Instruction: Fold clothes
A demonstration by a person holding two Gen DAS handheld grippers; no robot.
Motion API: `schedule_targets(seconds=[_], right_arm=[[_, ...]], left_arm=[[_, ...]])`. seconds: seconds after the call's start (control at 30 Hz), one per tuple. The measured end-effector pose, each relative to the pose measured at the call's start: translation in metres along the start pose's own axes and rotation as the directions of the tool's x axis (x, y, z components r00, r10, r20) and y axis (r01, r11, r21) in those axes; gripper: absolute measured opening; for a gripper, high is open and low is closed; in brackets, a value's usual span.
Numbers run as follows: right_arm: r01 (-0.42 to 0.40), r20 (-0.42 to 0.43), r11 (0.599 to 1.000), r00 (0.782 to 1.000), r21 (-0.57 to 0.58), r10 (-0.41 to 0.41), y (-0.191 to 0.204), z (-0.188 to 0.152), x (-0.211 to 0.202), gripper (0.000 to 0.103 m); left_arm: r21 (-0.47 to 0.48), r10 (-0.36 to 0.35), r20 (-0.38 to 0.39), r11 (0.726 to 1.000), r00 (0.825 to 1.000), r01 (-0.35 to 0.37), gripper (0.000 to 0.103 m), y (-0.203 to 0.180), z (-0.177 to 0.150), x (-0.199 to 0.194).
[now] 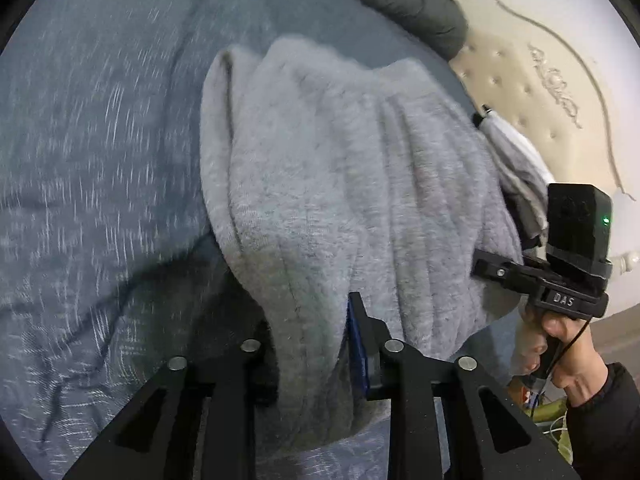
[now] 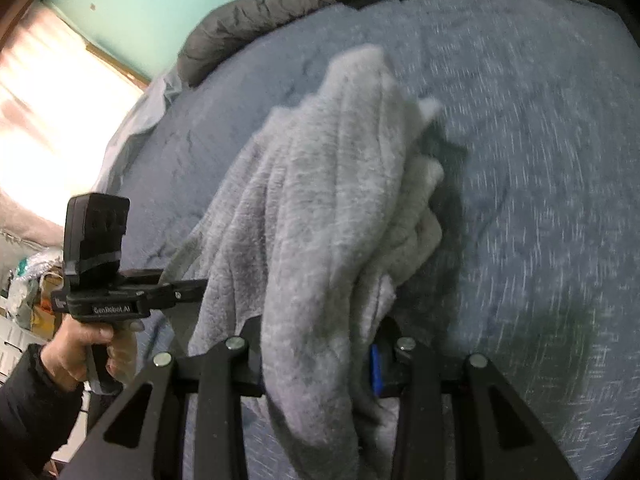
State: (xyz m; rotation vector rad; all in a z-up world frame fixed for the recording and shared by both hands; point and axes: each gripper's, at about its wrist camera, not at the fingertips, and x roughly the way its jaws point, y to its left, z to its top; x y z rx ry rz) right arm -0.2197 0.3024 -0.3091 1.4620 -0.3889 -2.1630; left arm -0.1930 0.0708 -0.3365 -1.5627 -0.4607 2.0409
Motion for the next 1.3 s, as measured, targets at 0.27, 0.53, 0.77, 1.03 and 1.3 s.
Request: schedule_targets(seconds=[0.27,0.53,0.77,1.03,1.3], right_arm=[[0.012,-0.033,0.999,0.999,0.032,-0.011,-0.011,-0.001,0.008,0.053],[-0.035,-0.053,0.997,0.998,0.073,0.039,-0.028,-0.003,0.017,0.069],[-0.082,-0.035,0.994,0.996,0.066,0.085,-0.023,-0.004,0.018,0.044],[-0.068,0.005,0.997,0.998,-0.023,0.068,-0.002,0.003,-0.008,0.036],[-0.071,0.067,0.995,0.995,-0.073,0.076,0.009,0.021,-0.058,0.034]], left_arm=[[-0.037,0.011,-0.027,0.999,1.000,-0.012,0.067,0.020,0.004,0.014],[-0.071,-0.081,-0.027,0.994,0.996,0.079,0.072,0.031,0.012,0.029],[-0.038,-0.112,-0.017,0.993,0.994,0.111,0.036,0.019,0.015,0.033],[0.054,-0.055,0.000,0.997,0.998,0.055,0.026,-0.016,0.023,0.020],[0.124,-0.059,0.047,0.991,0.997,0.053,0.025,-0.069,0.047,-0.012]])
